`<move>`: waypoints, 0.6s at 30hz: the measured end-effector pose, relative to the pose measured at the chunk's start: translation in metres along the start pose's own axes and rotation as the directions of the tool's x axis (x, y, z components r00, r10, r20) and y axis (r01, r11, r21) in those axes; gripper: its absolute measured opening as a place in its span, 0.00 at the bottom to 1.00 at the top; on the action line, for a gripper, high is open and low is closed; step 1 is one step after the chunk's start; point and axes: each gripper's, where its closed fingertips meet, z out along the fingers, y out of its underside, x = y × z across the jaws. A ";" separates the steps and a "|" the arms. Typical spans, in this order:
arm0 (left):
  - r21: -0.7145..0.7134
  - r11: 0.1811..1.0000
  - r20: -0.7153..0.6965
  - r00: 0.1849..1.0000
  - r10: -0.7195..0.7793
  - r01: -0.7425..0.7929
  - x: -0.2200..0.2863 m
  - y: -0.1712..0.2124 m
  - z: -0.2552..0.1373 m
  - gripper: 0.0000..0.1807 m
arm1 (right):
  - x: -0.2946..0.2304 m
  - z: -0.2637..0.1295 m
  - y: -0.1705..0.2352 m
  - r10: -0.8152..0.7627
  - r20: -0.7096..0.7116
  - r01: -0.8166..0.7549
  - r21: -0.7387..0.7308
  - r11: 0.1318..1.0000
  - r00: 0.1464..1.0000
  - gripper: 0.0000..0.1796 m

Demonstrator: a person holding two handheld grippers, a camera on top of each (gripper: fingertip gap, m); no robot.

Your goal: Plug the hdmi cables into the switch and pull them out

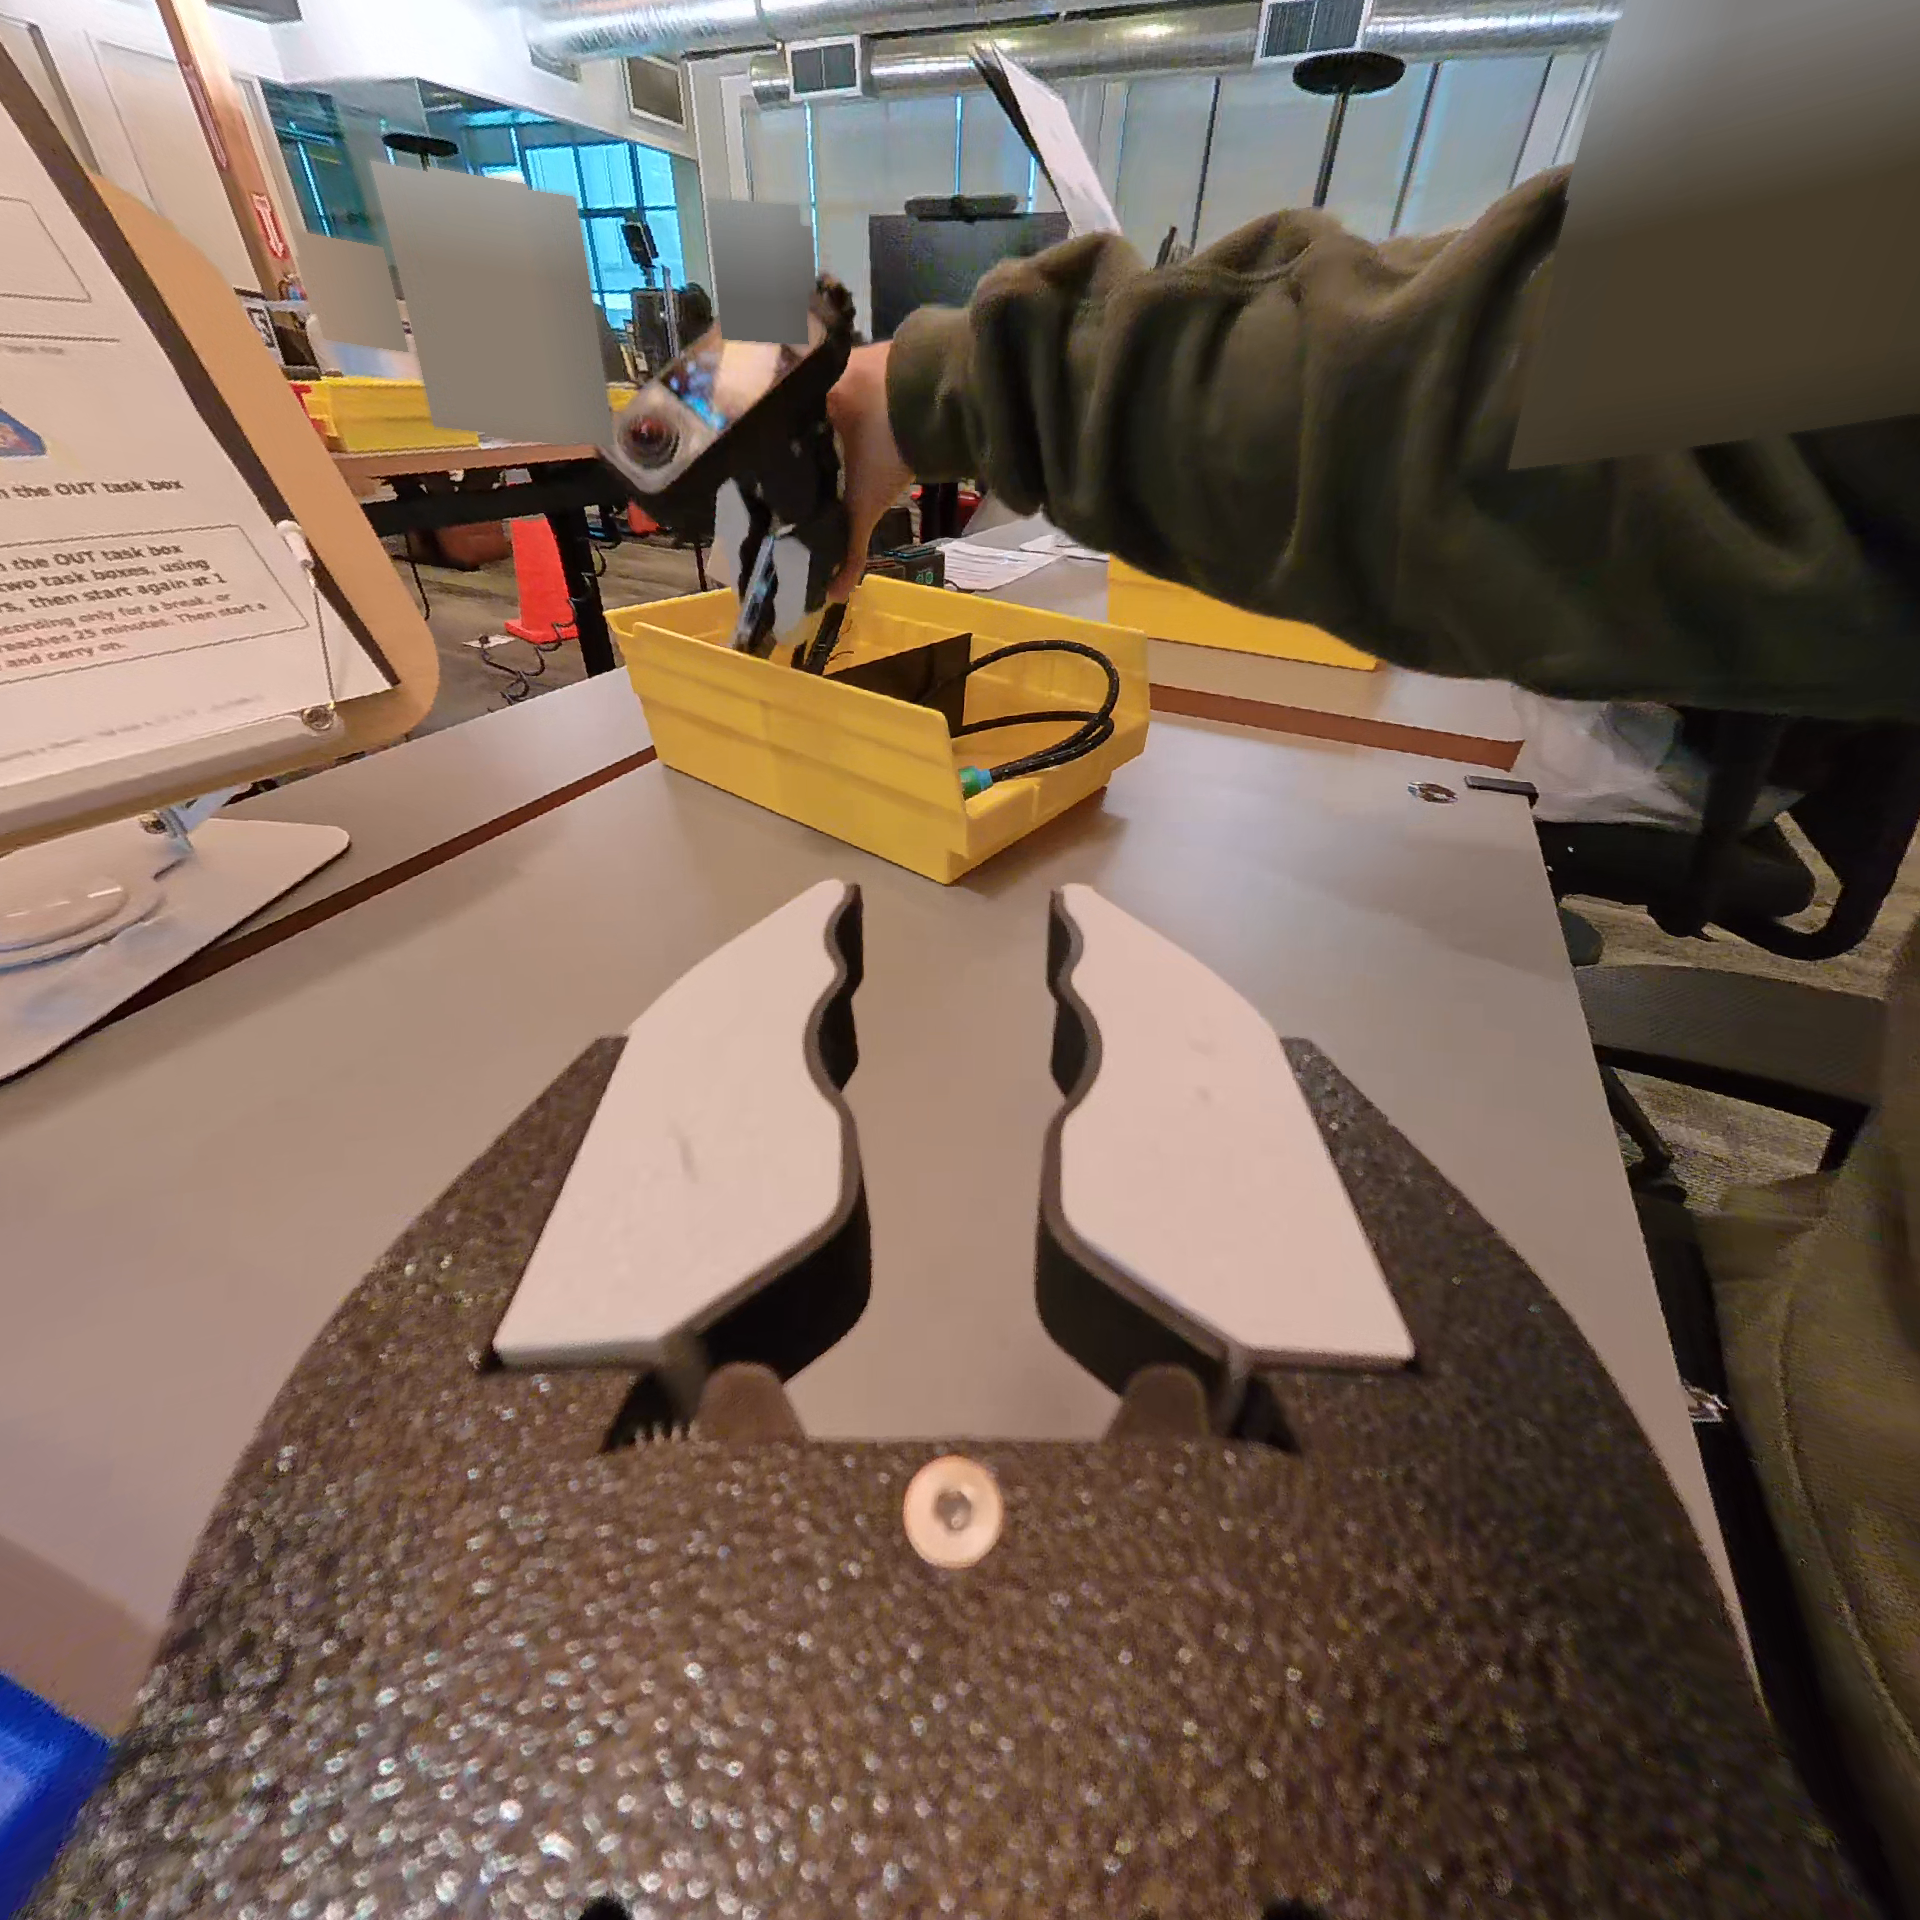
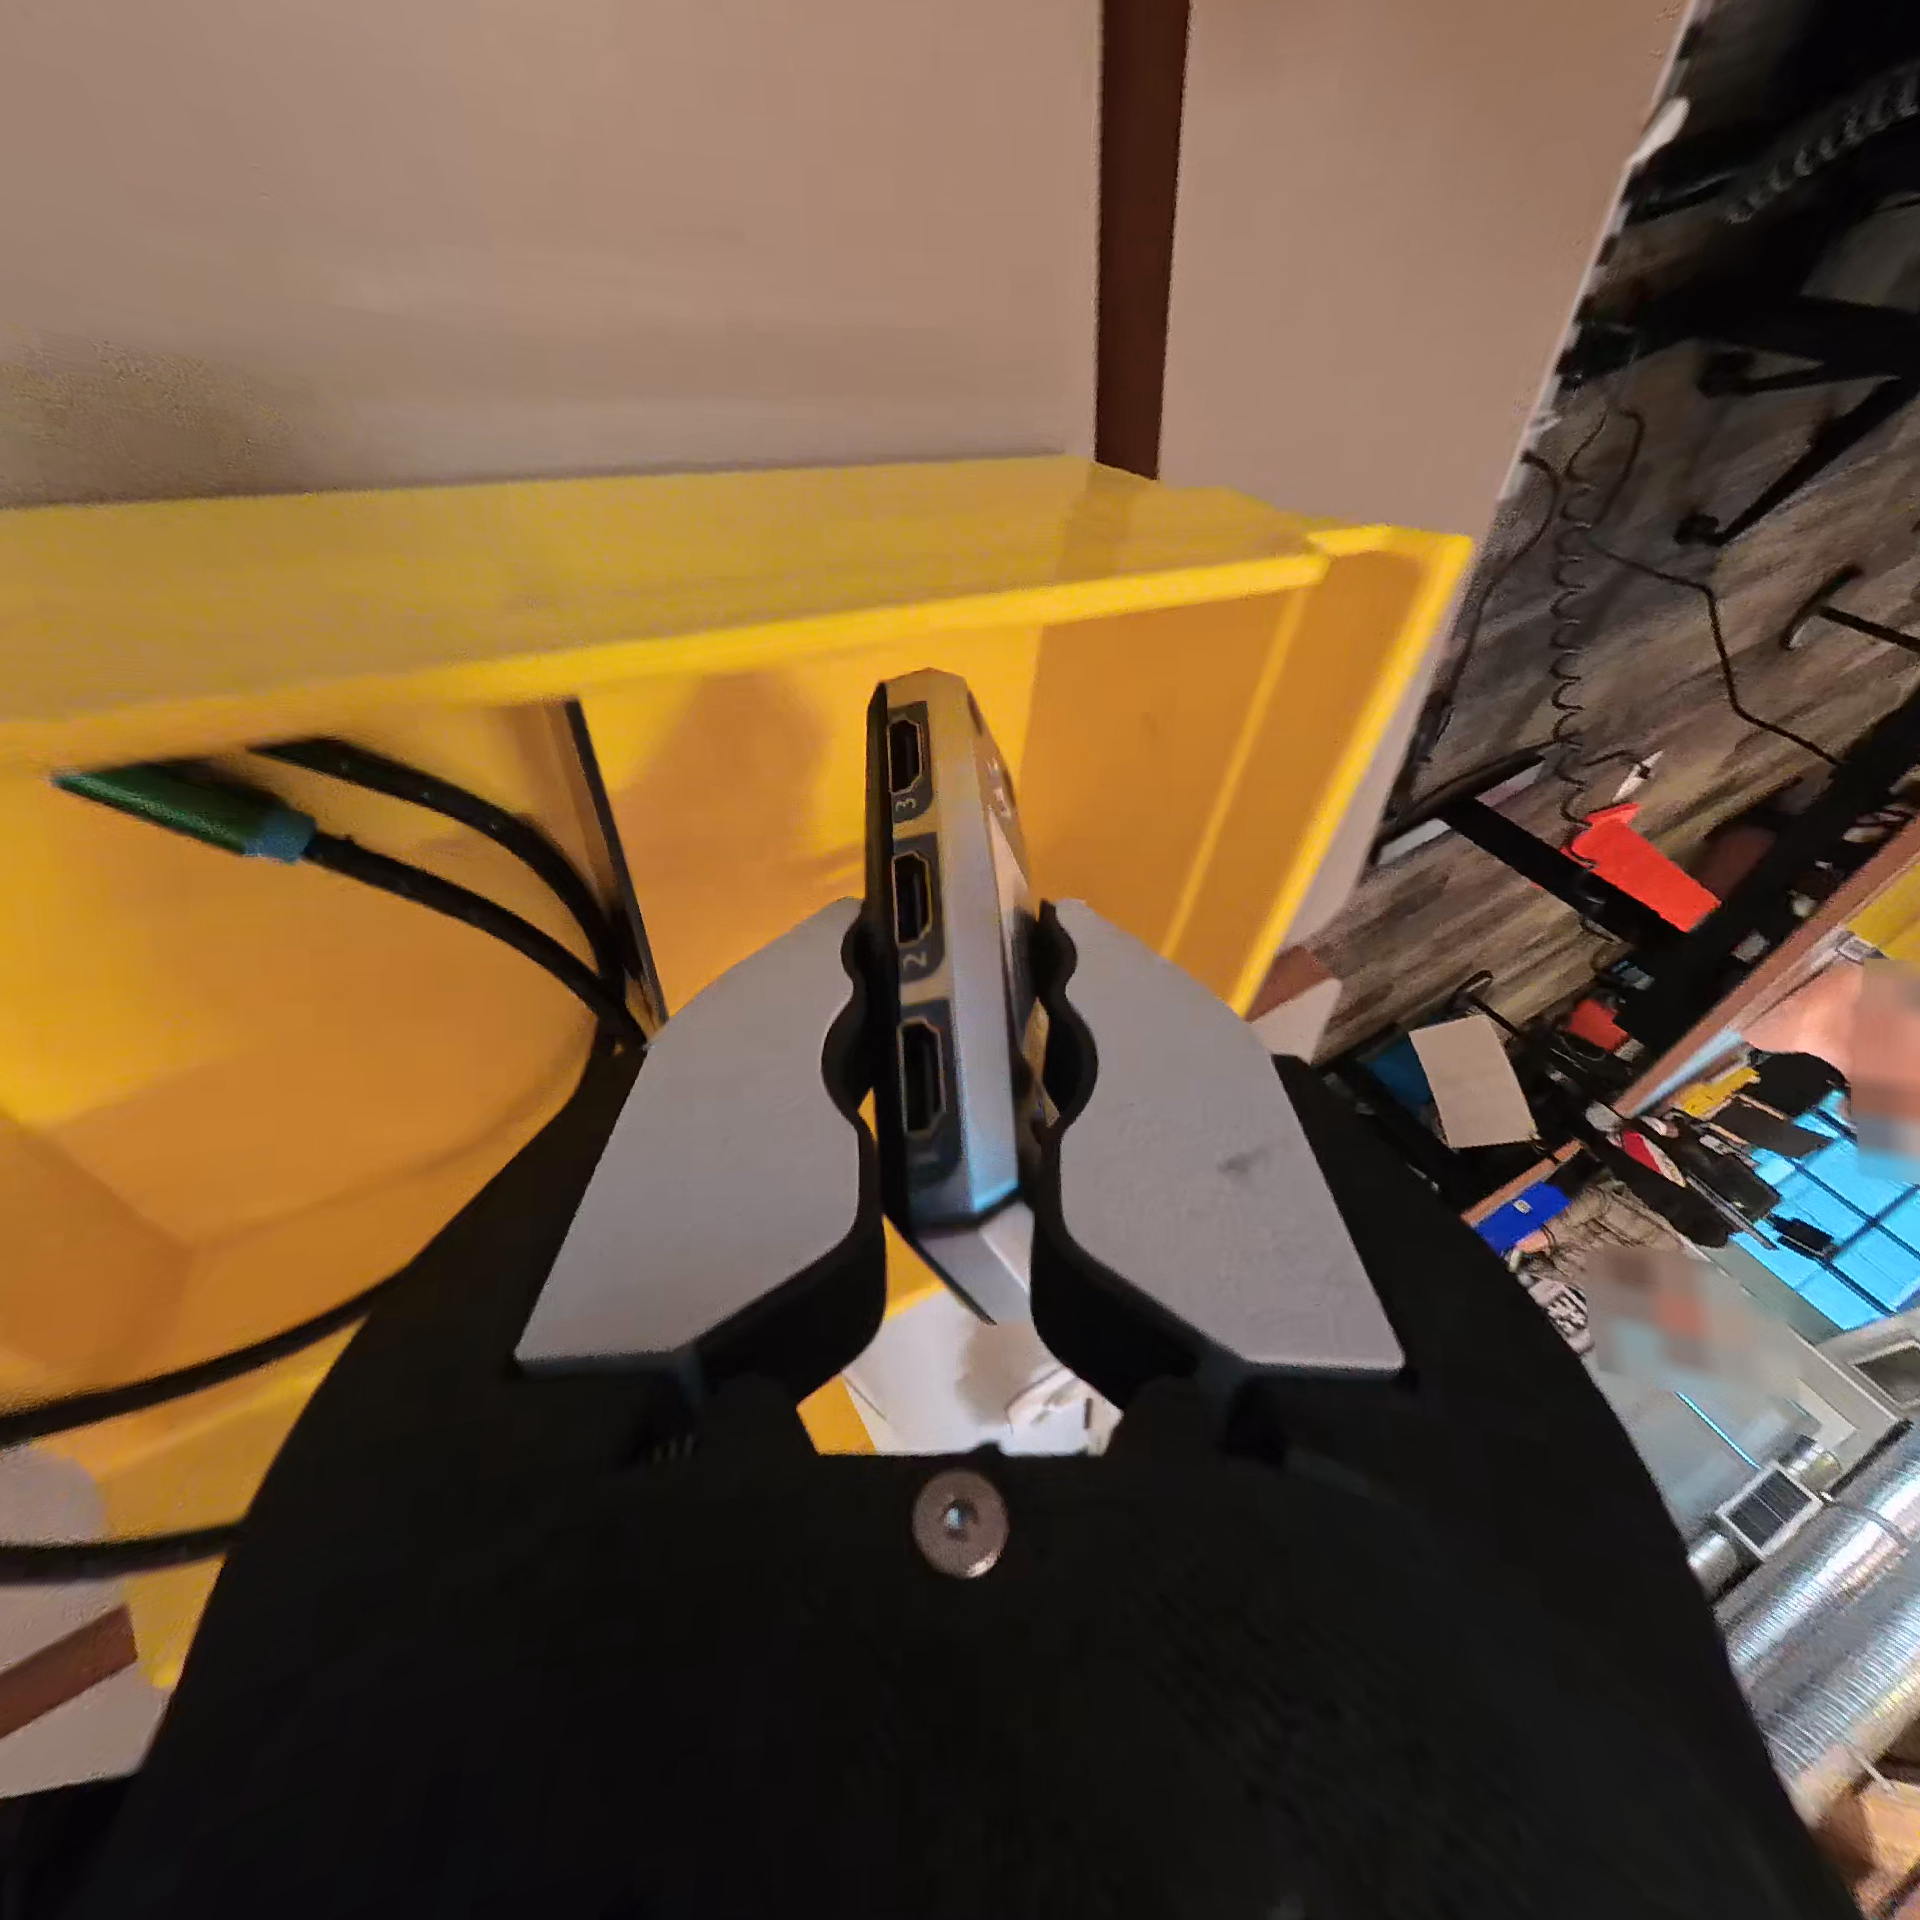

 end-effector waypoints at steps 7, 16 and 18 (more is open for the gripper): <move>0.016 1.000 -0.005 1.000 -0.020 0.020 -0.004 -0.002 -0.005 0.18 | -0.005 0.012 -0.027 0.155 0.020 -0.155 0.230 0.961 0.988 0.29; 0.016 1.000 -0.007 1.000 -0.016 0.017 -0.003 -0.006 -0.006 0.18 | 0.018 -0.061 -0.029 0.449 0.079 -0.422 0.513 0.747 0.890 0.36; 0.008 1.000 0.003 1.000 0.001 -0.001 -0.003 -0.007 -0.007 0.18 | 0.011 -0.083 -0.030 0.509 0.084 -0.462 0.565 0.684 0.857 0.36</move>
